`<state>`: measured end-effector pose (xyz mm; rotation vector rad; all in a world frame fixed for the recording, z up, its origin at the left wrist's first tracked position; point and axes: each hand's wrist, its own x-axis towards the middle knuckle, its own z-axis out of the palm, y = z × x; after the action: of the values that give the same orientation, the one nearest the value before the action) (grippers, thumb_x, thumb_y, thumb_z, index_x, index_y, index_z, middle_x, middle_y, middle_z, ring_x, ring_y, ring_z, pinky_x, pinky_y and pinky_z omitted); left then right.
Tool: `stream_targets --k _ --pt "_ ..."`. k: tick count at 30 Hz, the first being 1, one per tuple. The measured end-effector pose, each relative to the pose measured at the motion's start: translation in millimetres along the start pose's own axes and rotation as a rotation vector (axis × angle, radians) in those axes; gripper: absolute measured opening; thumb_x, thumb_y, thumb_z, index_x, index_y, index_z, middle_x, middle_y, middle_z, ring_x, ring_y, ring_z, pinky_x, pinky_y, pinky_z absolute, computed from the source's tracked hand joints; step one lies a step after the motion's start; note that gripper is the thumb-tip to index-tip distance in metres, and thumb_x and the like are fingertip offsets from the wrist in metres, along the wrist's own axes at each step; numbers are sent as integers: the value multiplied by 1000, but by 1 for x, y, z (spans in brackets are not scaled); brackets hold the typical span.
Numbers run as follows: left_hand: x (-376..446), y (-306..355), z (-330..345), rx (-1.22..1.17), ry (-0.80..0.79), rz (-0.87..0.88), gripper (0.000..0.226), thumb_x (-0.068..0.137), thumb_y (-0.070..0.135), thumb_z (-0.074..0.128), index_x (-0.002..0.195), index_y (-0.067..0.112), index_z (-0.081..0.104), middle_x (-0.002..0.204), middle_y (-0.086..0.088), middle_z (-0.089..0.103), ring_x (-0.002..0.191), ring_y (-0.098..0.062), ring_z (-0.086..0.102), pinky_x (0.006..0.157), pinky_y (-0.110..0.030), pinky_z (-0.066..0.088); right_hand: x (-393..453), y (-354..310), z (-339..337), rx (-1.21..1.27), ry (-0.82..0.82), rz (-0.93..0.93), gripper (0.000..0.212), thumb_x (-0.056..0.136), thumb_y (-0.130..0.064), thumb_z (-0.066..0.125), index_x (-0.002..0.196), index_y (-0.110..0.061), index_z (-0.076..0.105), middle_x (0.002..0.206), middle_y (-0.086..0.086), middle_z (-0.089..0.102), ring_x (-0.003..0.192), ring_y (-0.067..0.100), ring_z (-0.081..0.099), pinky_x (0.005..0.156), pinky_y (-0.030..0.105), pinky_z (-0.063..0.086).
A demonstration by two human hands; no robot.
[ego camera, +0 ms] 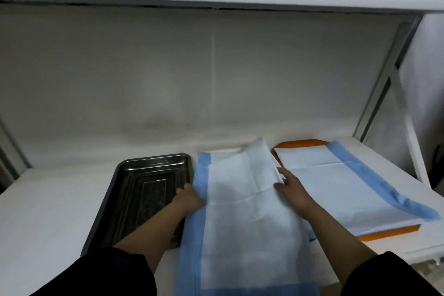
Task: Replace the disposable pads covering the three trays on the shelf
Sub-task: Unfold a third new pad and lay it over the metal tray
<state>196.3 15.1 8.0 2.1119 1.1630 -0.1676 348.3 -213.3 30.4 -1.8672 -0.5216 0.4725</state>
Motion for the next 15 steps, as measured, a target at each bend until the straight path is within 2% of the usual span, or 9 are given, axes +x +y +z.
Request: stream_targets --k 2,5,7,9,12,14,15 --pt "-7 2 -2 -21 -7 40 79 90 39 58 147 6 15 149 -19 18 136 -34 31 108 -36 34 -11 -19 -3 7 36 -77 42 92 3 44 125 -22 52 120 4 60 98 20 63 82 36 54" --pt "-21 7 -5 -113 14 68 83 88 44 58 149 8 15 151 -18 19 138 -34 28 111 -37 32 -31 -48 -8 11 73 -205 42 91 3 44 122 -23 54 116 0 63 97 15 63 83 34 53" --pt "-24 5 -8 -275 -2 85 94 76 52 64 148 10 22 149 -17 28 134 -33 36 107 -38 37 -47 -67 -10 15 83 -287 41 91 3 45 118 -26 55 111 -5 64 97 9 63 82 30 53" --pt "-32 4 -14 -476 -14 114 102 60 56 70 143 9 33 142 -12 43 122 -29 51 99 -36 45 -65 -86 -13 51 78 -353 40 92 3 45 117 -26 56 107 -10 65 93 4 64 76 20 53" --pt "-41 -2 -24 -775 -63 198 83 69 47 77 132 8 40 128 -5 56 108 -24 60 95 -36 48 -89 -110 -18 128 74 -426 39 93 3 47 112 -29 57 102 -13 67 87 1 66 71 15 53" --pt "-46 -7 -33 -889 -168 245 89 60 53 80 131 8 50 122 -4 64 109 -21 62 101 -37 46 -101 -123 -23 173 68 -460 40 92 5 48 108 -31 58 98 -13 69 84 0 67 67 15 52" --pt "-49 -9 -37 -931 -222 266 78 65 52 78 128 12 55 120 -3 67 111 -20 62 106 -38 41 -104 -127 -25 186 57 -470 40 92 6 48 107 -30 59 97 -12 70 83 1 67 66 15 52"
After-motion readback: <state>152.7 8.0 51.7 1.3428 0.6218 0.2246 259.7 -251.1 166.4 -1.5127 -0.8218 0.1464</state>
